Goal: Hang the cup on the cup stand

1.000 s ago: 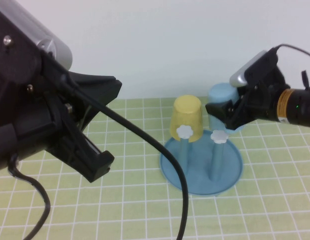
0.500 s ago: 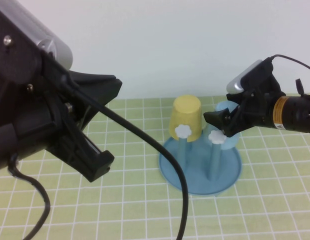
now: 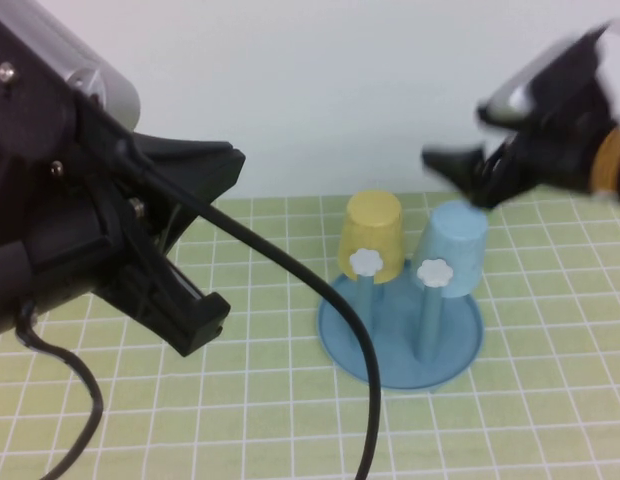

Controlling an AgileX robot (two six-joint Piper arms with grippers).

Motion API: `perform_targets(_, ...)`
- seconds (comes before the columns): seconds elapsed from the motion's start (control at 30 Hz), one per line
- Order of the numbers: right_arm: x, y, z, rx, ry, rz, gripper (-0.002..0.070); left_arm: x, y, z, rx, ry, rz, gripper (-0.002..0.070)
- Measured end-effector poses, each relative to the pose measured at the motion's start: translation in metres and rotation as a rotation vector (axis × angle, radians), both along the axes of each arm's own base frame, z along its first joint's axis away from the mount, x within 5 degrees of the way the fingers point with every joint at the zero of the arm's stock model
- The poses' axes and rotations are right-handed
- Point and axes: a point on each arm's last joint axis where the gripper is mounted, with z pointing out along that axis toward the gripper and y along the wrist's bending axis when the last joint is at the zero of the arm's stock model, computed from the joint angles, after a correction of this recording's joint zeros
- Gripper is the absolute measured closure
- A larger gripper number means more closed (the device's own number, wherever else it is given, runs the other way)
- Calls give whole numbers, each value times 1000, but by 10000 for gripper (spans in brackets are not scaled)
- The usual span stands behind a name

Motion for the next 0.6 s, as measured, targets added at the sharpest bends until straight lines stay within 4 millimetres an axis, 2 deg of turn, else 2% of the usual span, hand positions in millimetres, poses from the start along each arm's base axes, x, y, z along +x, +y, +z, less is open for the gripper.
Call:
perform_targets(0.07,-14,-4,33,47,-65,-9,-3,0,0,1,-4,-5,-1,675)
perform_targets(0.13,-31,-8,63,94,-122,-14,55,0,0,1,-5,-5,-1,675)
perform_targets(0.2,-52,-13,94,132,-185,-11,155,0,0,1,-5,-5,-1,675)
perform_targets(0.27,-76,-17,120,147,-245,9,307,0,0,1,-5,-6,-1,675)
perform_targets(0.37,-108,-23,145,145,-289,38,537,0,0,1,-5,-6,-1,675)
perform_targets(0.4,-116,-25,151,143,-290,47,584,0,0,1,-5,-6,-1,675)
perform_targets(0.47,-136,-28,160,157,-270,60,635,0,0,1,-5,-6,-1,675)
perform_targets(0.6,-169,-35,169,221,-249,69,664,0,0,1,-5,-5,-1,675)
